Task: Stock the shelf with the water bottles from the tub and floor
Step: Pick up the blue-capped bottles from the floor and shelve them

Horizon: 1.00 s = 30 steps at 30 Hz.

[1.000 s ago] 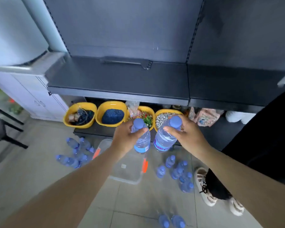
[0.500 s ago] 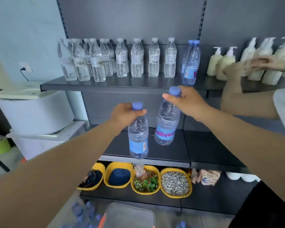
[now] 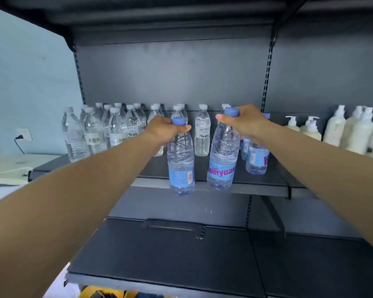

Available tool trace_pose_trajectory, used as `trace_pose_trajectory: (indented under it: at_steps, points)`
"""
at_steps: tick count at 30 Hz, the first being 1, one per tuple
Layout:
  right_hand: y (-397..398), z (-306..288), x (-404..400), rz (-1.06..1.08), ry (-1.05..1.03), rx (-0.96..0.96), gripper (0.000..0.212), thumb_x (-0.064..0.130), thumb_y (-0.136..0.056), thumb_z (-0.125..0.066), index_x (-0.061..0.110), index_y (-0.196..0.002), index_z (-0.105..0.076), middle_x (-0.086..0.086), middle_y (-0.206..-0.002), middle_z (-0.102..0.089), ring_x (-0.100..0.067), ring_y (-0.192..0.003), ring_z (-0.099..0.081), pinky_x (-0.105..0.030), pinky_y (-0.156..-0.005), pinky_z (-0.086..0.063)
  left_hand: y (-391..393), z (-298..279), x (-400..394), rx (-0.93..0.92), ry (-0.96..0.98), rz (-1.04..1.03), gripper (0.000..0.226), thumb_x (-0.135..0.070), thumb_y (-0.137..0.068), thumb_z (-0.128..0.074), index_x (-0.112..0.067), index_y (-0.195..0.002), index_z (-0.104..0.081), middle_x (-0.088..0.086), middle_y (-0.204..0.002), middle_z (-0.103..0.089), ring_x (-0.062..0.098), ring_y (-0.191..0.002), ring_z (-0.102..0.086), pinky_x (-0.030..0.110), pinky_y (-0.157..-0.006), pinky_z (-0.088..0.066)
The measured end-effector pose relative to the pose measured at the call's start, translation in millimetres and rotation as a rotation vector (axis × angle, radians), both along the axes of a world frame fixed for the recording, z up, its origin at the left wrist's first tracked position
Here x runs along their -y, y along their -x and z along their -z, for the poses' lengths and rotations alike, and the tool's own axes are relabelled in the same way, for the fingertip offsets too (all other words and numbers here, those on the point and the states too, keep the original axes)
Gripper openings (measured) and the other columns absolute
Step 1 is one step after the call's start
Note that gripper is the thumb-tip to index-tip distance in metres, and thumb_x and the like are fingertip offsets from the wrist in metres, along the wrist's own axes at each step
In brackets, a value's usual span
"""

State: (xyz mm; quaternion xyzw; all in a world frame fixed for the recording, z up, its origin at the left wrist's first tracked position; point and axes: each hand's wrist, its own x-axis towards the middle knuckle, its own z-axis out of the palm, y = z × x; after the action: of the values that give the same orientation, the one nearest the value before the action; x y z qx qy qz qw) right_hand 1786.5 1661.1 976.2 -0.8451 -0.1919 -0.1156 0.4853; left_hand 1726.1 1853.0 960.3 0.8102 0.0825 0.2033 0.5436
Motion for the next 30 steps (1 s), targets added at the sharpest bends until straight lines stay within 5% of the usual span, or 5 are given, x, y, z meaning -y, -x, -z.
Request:
trace_pose_trajectory:
  at_steps: [3, 8, 13, 23, 30]
  points:
    - [-42.4, -9.4, -6.3, 0.030, 0.079, 0.016, 0.045, 0.040, -0.086, -0.063, 0.005, -0.114, -0.062, 0.001, -0.072, -0.052, -0.010, -0.061, -0.045, -0.023, -0.054, -0.038, -50.1, -6.3, -5.8, 0.015, -0.011, 0.006, 0.033, -0.026, -0.076, -0.076, -0.010, -0.103, -0.067, 0.002, -0.098, -0.063, 0.017, -0.089, -0.058, 0.027, -0.077, -0.045]
    - [-104.5, -7.8, -19.2, 0.089, 0.097, -0.007, 0.048, 0.038, -0.089, -0.059, 0.003, -0.123, -0.055, -0.003, -0.081, -0.052, -0.014, -0.068, -0.046, -0.024, -0.056, -0.036, -124.5, -6.5, -11.1, 0.029, 0.013, 0.024, 0.038, -0.024, -0.079, -0.074, -0.010, -0.112, -0.066, 0.002, -0.105, -0.064, 0.014, -0.090, -0.056, 0.024, -0.079, -0.041]
    - [-149.6, 6.1, -29.2, 0.133, 0.070, -0.043, 0.030, 0.034, -0.089, -0.061, 0.008, -0.104, -0.061, -0.005, -0.089, -0.057, -0.020, -0.084, -0.052, -0.026, -0.071, -0.041, -179.3, -1.1, -18.9, -0.003, -0.026, 0.052, 0.040, -0.029, -0.078, -0.074, -0.011, -0.113, -0.065, 0.002, -0.109, -0.063, 0.017, -0.096, -0.056, 0.026, -0.084, -0.043]
    - [-185.8, 14.2, -36.0, 0.179, 0.126, -0.126, 0.026, 0.036, -0.088, -0.061, 0.016, -0.072, -0.056, -0.002, -0.077, -0.056, -0.015, -0.066, -0.047, -0.026, -0.061, -0.039, -232.4, 6.4, -34.0, -0.040, -0.015, 0.127, 0.039, -0.032, -0.075, -0.076, -0.015, -0.109, -0.067, 0.006, -0.112, -0.066, 0.022, -0.104, -0.062, 0.035, -0.093, -0.050]
    - [-183.4, 6.8, -29.2, 0.128, 0.146, -0.230, 0.023, 0.034, -0.091, -0.058, 0.014, -0.085, -0.051, -0.005, -0.108, -0.054, -0.025, -0.101, -0.054, -0.037, -0.081, -0.045, -231.7, -1.1, -33.1, -0.104, -0.025, 0.258, 0.034, -0.024, -0.079, -0.073, -0.010, -0.109, -0.064, 0.006, -0.106, -0.065, 0.020, -0.097, -0.062, 0.030, -0.077, -0.053]
